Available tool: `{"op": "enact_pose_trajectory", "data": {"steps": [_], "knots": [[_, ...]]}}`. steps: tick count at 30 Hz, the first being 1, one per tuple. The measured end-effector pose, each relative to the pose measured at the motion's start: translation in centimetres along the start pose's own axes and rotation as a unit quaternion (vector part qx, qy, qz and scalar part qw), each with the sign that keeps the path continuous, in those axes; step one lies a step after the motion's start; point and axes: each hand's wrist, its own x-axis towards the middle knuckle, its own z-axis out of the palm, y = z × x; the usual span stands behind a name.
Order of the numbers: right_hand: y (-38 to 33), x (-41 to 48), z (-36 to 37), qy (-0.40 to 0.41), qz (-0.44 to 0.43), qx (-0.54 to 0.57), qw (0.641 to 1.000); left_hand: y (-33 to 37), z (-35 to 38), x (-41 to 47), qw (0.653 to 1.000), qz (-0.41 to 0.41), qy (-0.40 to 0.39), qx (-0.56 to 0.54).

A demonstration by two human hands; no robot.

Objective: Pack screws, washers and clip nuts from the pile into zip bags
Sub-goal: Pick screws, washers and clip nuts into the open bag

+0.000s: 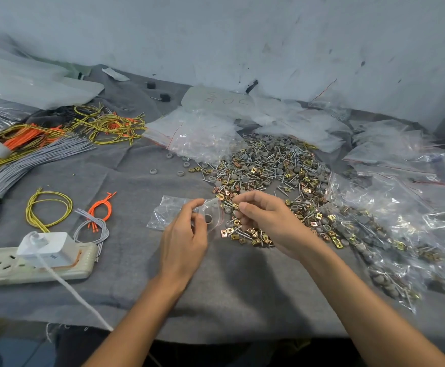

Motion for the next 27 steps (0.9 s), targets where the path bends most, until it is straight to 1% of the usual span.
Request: {"op": "enact_pose_trajectory", "data": {"steps": [2,4,5,7,10,12,14,17,20,22,24,26,27], "knots": [[0.1,0.3,0.5,-0.001,-0.002,0.002,1.0,0.1,0.0,0.0,1.0,0.001,0.0,0.001],[0.3,0.8,1.2,0.0,-0.001,-0.02,1.0,0.2,-0.1,-0.1,1.0,0.002,-0.002,-0.001],[0.3,1.1,1.5,0.003,-0.001,-0.05,0.999,0.2,-0.1,-0.1,1.0,0.002,-0.004,-0.002],[0.3,1.7,2.2,0.011,-0.009,-0.148,0.989,0.3,-0.2,0.0,1.0,0.001,-0.005,-0.002],[0.1,2.6,3.3,0.02,-0.035,-0.3,0.953,0.2,-0.2,-0.1,1.0,0.0,-0.001,-0.006],[-0.2,2.9,3.9,0.014,-0.039,-0.342,0.939,0.2,-0.2,-0.1,1.0,-0.001,0.004,-0.007],[-0.4,3.0,4.3,0.005,-0.045,-0.366,0.93,0.2,-0.2,-0.1,1.0,-0.002,0.007,-0.004],[-0.9,3.0,4.2,-0.021,-0.052,-0.374,0.926,0.4,-0.2,0.0,1.0,0.0,0.009,-0.006],[-1.4,2.9,3.7,-0.091,-0.046,-0.406,0.908,0.7,-0.3,-0.1,1.0,0.005,0.018,-0.009],[-1.6,2.6,3.4,-0.131,-0.062,-0.401,0.904,0.8,-0.4,-0.1,0.999,0.004,0.034,-0.016],[-1.9,2.4,3.0,-0.109,-0.08,-0.38,0.915,0.8,-0.4,-0.1,0.998,-0.006,0.048,-0.028],[-2.1,2.4,2.7,-0.088,-0.069,-0.371,0.922,0.7,-0.4,0.0,0.998,-0.021,0.053,-0.037],[-2.2,2.4,2.6,-0.092,-0.066,-0.373,0.921,0.8,-0.4,0.0,0.998,-0.025,0.053,-0.039]]}}
